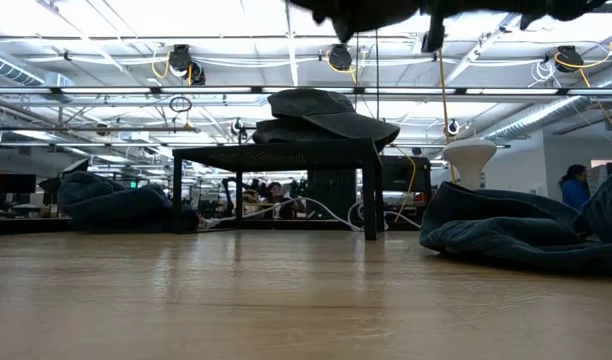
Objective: Pick & Place hat
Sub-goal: Stack the gray cap on the stacked gray cap on the shelf
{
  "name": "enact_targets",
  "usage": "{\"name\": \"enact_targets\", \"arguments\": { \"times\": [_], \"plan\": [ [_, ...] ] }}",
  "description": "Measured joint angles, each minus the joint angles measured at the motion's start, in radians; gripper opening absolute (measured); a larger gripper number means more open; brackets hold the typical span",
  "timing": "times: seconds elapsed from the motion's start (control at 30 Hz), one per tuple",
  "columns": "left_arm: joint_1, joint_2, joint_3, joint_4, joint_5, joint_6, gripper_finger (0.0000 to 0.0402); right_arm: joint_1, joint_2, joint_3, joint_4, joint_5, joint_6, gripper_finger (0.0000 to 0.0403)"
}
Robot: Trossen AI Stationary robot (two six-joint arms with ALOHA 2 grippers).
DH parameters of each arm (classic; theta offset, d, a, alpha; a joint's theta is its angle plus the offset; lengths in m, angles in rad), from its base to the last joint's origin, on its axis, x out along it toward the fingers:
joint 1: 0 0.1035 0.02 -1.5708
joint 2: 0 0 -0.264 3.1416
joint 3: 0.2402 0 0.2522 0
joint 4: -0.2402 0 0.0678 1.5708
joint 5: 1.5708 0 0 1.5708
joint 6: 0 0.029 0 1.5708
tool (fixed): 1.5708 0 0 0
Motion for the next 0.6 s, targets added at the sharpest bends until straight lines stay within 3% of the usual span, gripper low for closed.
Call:
{"name": "enact_targets", "arguments": {
  "times": [0.3,0.6],
  "plan": [
    [0.000,0.000,0.000,-0.037,0.000,0.029,0.0288,-0.204,0.087,-0.002,-0.008,-0.184,0.013,0.0005],
    [0.000,0.000,0.000,-0.035,0.000,0.062,0.0288,-0.253,0.207,-0.002,0.021,-0.261,0.020,0.0005]
  ]
}}
